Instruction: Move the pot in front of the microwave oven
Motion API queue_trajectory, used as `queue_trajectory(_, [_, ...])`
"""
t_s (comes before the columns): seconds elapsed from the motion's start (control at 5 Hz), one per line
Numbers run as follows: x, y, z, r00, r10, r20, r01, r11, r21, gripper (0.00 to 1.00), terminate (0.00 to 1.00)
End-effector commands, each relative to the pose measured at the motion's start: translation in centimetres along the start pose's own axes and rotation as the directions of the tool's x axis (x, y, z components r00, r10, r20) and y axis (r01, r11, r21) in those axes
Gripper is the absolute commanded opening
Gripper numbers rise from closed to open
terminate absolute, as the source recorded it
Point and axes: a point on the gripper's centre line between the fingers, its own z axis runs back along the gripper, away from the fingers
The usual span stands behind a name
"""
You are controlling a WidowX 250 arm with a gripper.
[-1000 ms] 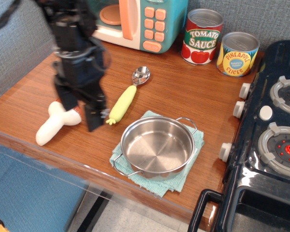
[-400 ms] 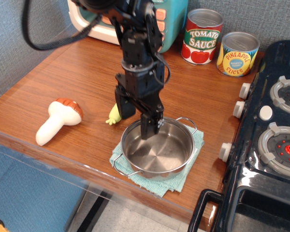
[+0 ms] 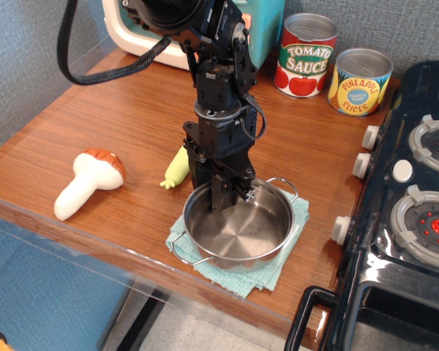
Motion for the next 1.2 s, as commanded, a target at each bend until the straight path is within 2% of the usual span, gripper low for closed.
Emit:
queue_trajectory(0.0, [0.5, -0.2, 1.7, 0.999, -0.020, 0.040, 0.019, 0.999, 0.031, 0.00, 0.00])
queue_trajectory(0.2, [0.6, -0.3, 1.6, 0.999, -0.017, 0.033, 0.017, 1.000, 0.026, 1.00, 0.00])
queue_trajectory(1.0, [0.8, -2.1, 3.6, 0.995, -0.060, 0.075, 0.054, 0.996, 0.071, 1.00, 0.00])
